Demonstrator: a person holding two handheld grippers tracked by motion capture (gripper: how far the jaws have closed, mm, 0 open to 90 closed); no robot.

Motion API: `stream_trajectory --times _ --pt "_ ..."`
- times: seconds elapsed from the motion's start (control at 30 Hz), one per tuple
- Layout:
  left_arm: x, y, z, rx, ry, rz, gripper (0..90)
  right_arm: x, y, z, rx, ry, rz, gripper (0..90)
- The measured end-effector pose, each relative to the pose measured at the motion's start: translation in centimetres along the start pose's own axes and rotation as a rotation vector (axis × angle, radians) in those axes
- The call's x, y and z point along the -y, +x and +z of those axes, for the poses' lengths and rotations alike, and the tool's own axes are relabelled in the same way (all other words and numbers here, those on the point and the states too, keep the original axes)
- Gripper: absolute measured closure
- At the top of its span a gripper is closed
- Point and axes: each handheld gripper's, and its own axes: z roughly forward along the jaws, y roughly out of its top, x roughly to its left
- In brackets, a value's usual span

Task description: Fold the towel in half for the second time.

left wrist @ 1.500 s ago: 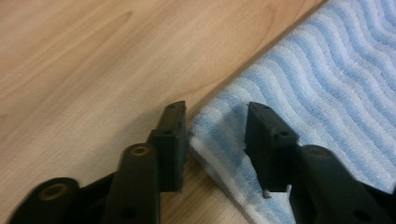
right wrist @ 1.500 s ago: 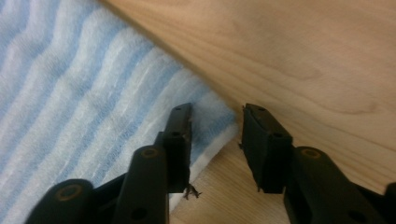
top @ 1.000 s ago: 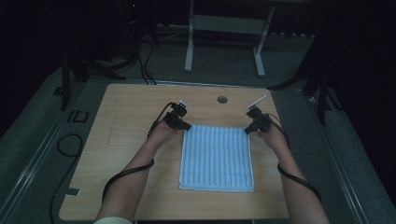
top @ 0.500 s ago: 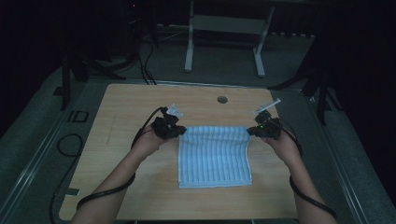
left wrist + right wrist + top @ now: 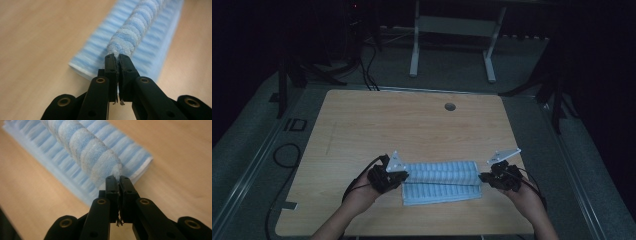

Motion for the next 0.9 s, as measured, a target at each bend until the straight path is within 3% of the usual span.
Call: stream_trajectory --times 0.13,0.27,0.37,0.43,0.47,0.53,0.57,0.73,0.9 --pt "1.2 -1.5 0.6 0.028 0.009 -0.001 85.7 0.9 0.3 0.4 -0.004 0.011 0.012 86.6" --pt "2.2 -2.2 1.1 0.06 0.038 -0.013 85.0 2.1 0.6 1.2 -0.023 0.034 0.026 86.3" --pt "3.0 -2.7 1.2 0.06 0.079 -0.016 77.4 3.1 1.0 1.5 -0.048 0.052 0.046 83.5" --pt "3.4 -2.8 0.9 0.062 0.105 -0.035 62.2 3.8 1.3 1.8 -0.078 0.082 0.053 70.9" --pt "3.5 -2.8 0.5 0.053 0.101 -0.049 59.2 4.2 1.4 1.8 -0.084 0.092 0.053 68.8" --pt "3.5 -2.3 -0.3 0.078 0.103 -0.064 53.6 4.7 1.3 1.4 -0.088 0.091 0.076 62.5" --pt "3.5 -2.0 -0.7 0.067 0.093 -0.068 51.0 4.7 1.1 1.1 -0.082 0.081 0.087 61.3" --pt "1.8 -0.9 -0.8 0.054 0.078 -0.043 45.8 2.7 0.5 -0.3 -0.051 0.014 0.072 60.1" --pt "-0.2 -0.2 1.6 0.08 0.08 -0.013 40.8 -0.1 0.3 1.1 -0.054 0.0 0.032 59.2"
